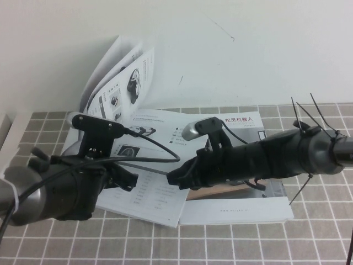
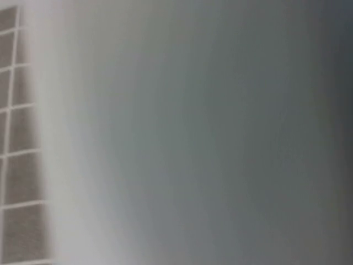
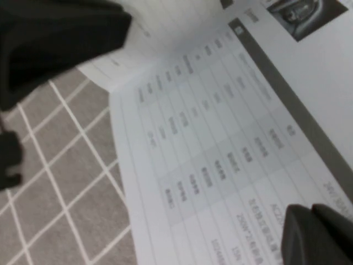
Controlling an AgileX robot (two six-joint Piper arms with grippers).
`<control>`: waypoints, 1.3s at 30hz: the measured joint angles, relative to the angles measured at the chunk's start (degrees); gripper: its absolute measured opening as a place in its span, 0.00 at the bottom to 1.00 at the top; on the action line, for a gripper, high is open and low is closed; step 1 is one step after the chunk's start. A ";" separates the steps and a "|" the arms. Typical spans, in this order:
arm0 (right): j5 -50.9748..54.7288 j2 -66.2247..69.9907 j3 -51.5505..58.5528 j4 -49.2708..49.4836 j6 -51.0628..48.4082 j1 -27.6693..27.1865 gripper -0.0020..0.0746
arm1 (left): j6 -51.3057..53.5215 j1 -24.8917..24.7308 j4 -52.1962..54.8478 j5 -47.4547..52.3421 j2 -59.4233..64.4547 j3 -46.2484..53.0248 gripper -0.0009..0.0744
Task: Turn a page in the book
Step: Open the closed book
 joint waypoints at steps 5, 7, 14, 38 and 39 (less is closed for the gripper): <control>-6.77 0.38 -1.89 -12.04 10.95 1.58 0.02 | 4.85 0.27 0.00 -4.69 -0.83 0.00 0.01; -7.36 0.48 -2.37 -15.73 15.37 1.63 0.02 | 7.07 1.47 0.00 -5.10 -0.83 0.00 0.01; -7.48 0.05 -3.01 -24.66 24.76 1.63 0.02 | 9.33 13.93 0.11 3.21 -0.73 0.00 0.01; -3.50 -6.87 -1.86 -27.01 45.86 -6.55 0.47 | 12.93 21.27 -3.99 15.45 4.22 0.00 0.01; -3.37 -6.87 -1.82 -27.12 46.85 -6.98 0.48 | 12.93 21.27 -4.01 15.56 4.22 0.00 0.01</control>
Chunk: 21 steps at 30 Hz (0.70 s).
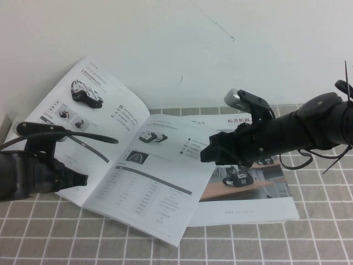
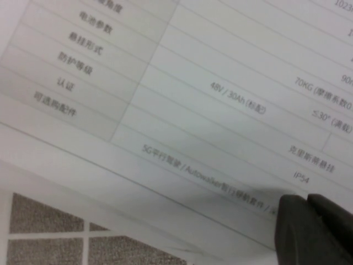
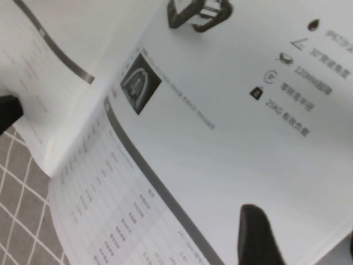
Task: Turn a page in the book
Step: Open the closed book
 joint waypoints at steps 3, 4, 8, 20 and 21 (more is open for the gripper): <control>0.38 0.46 0.25 -1.44 3.28 -0.56 0.49 | 0.00 0.00 -0.10 0.64 0.00 0.00 0.01; 0.60 0.71 0.25 -2.15 4.21 -0.69 0.49 | 0.00 0.00 -0.10 1.01 0.00 0.00 0.01; 1.96 2.98 0.25 -4.76 7.80 -0.95 0.49 | 0.00 0.00 -0.12 1.90 0.00 0.00 0.01; 3.16 6.78 -0.10 7.89 1.40 -1.18 0.49 | 0.00 0.00 -0.12 3.06 0.00 0.00 0.01; 3.16 7.01 -0.10 9.40 0.29 -1.18 0.49 | 0.00 0.00 -0.12 3.17 0.00 0.00 0.01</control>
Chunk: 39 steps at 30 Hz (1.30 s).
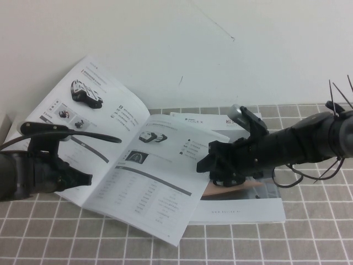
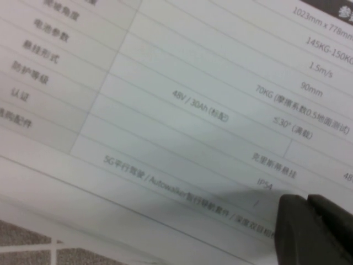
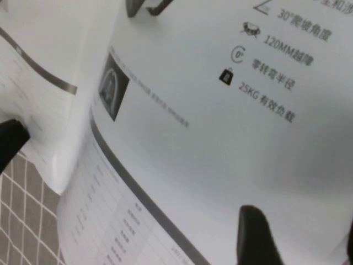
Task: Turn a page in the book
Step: Open the closed book
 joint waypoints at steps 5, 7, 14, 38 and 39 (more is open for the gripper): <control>-0.23 0.56 0.11 5.38 -5.75 0.00 0.49 | 0.00 0.00 0.00 0.00 0.00 0.00 0.01; -0.32 0.79 0.21 7.51 -7.73 0.00 0.49 | 0.00 0.00 0.00 0.10 0.00 0.00 0.01; -0.56 0.96 0.32 10.84 -13.72 0.00 0.49 | 0.00 0.00 0.00 2.46 0.00 0.00 0.01; 3.53 -13.37 0.45 13.42 -29.70 0.10 0.40 | -3.41 -13.16 0.31 5.13 3.17 0.06 0.01; 3.62 -13.37 0.45 13.42 -29.57 0.10 0.40 | -3.55 -15.07 0.10 5.13 2.66 0.43 0.01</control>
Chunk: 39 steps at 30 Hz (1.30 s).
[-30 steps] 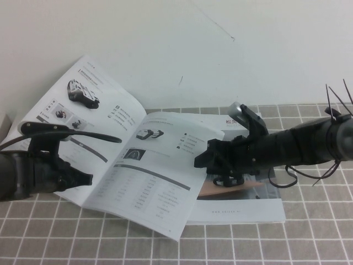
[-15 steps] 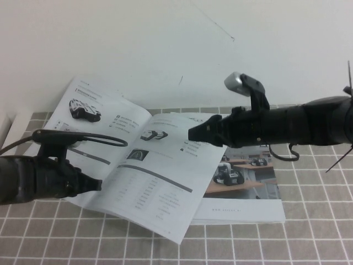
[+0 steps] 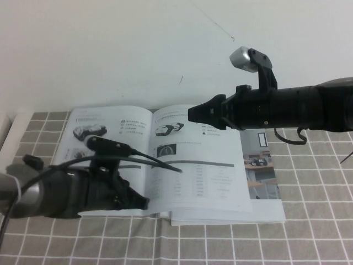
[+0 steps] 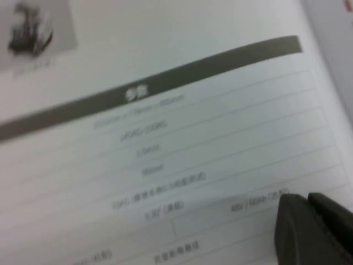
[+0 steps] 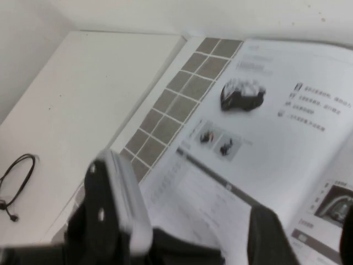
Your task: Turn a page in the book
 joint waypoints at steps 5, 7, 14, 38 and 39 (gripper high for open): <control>1.44 0.00 0.00 -0.10 0.12 -0.13 0.40 | 0.49 -6.90 -0.25 -7.11 -2.83 1.30 0.01; 1.86 0.00 0.00 -0.32 0.21 -0.37 0.40 | 2.34 -7.55 -0.46 -9.23 -4.75 1.30 0.01; 4.22 -0.57 0.00 -2.31 -0.16 -0.52 0.35 | 8.90 -7.66 -0.95 -17.88 -14.80 1.54 0.01; 3.93 -54.34 6.67 -67.01 31.03 -2.91 0.03 | 16.24 -7.66 -0.37 8.97 -54.83 14.61 0.01; 3.91 -57.42 8.41 -68.53 32.72 -2.91 0.03 | 13.95 -7.66 -0.13 11.49 -54.95 15.12 0.01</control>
